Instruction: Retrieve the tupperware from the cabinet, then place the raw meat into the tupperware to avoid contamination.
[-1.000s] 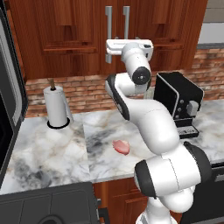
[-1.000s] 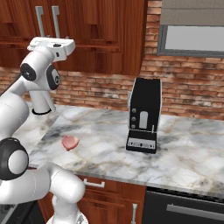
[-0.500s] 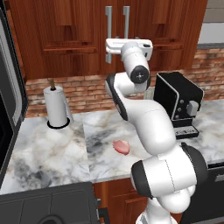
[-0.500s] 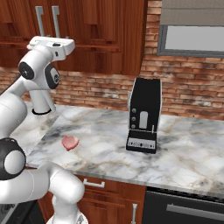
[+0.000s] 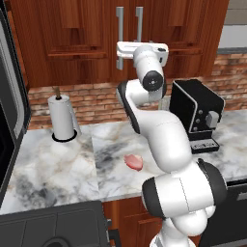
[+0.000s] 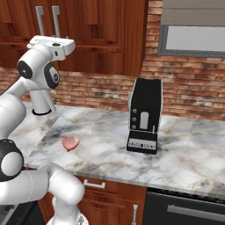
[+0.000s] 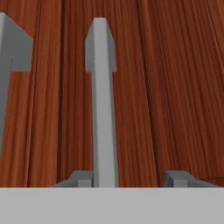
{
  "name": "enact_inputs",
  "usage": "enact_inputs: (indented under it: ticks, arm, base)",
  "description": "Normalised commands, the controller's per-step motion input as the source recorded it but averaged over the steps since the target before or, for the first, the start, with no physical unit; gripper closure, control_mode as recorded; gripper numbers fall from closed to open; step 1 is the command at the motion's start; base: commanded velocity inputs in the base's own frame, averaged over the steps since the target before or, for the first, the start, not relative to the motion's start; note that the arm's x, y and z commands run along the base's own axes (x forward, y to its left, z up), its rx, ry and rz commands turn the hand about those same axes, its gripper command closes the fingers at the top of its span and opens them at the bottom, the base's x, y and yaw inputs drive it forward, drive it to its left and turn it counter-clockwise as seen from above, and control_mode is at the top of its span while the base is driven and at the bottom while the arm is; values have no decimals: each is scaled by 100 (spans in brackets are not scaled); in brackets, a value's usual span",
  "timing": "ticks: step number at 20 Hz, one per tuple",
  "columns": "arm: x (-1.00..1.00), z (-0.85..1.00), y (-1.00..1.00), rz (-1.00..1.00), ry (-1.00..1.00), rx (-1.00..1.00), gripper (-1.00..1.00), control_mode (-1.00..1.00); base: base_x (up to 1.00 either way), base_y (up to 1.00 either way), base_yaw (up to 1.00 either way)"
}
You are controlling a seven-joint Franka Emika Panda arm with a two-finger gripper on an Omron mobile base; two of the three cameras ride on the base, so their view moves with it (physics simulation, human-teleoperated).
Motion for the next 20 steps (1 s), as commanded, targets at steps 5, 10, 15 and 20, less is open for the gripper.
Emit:
enact_inputs:
  ticks: [5, 10, 15, 20]
  arm:
    - [22, -6, 1, 0, 0, 0, 100, -100]
    - [13, 0, 3, 0, 0, 0, 100, -100]
    - [1, -1, 15, 0, 1, 0, 100, -100]
    - [0, -9, 33, 0, 2, 0, 100, -100]
  base:
    - [0, 0, 0]
    - [0, 0, 0]
    - [0, 0, 0]
    - [0, 0, 0]
